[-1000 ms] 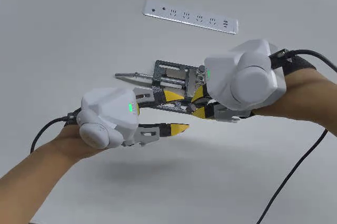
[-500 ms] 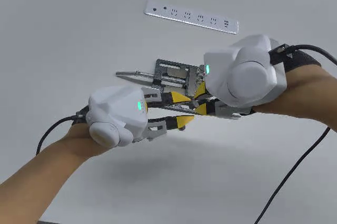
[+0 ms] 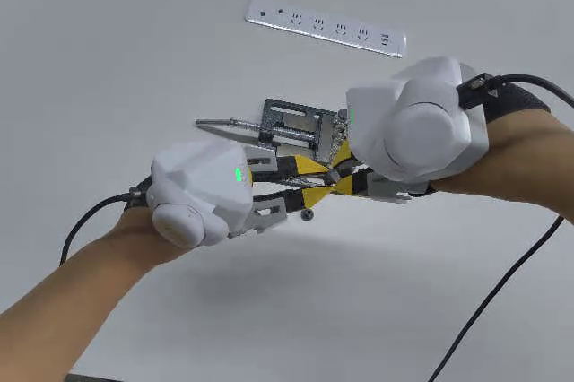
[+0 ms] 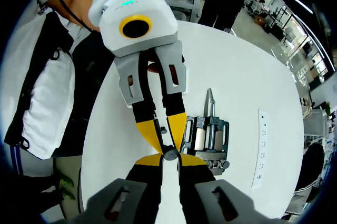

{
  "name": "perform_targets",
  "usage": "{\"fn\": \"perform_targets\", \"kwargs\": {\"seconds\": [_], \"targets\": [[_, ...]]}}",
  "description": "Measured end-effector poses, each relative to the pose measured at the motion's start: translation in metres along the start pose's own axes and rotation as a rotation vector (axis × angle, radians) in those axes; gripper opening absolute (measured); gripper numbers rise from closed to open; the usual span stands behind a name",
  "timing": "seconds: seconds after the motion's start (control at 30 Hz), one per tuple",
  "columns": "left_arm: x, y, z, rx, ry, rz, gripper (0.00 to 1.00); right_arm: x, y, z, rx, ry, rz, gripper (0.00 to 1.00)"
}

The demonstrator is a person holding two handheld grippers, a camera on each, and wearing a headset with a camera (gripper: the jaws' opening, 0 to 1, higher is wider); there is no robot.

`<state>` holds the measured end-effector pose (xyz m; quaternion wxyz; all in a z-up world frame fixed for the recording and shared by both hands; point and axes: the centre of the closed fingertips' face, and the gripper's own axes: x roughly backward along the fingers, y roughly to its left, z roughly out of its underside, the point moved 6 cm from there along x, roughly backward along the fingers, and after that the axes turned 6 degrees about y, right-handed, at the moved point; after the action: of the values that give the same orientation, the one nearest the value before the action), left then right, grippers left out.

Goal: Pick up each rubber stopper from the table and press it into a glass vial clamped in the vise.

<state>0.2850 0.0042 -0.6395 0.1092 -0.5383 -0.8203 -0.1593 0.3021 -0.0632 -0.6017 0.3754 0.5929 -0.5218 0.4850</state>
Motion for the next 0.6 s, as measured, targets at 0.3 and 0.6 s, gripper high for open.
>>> {"fn": "perform_targets", "kwargs": {"seconds": [0.3,0.6], "targets": [[-0.0021,-0.0010,0.0019,0.029,-0.028,0.007,0.04,0.0013,0.0018,0.0026,0.013,-0.004,0.000,0.11],[-0.0022,-0.0011,0.0002,0.058,-0.080,0.023,0.03,0.0076,0.0019,0.0061,0.046,-0.045,-0.007,0.11]]}}
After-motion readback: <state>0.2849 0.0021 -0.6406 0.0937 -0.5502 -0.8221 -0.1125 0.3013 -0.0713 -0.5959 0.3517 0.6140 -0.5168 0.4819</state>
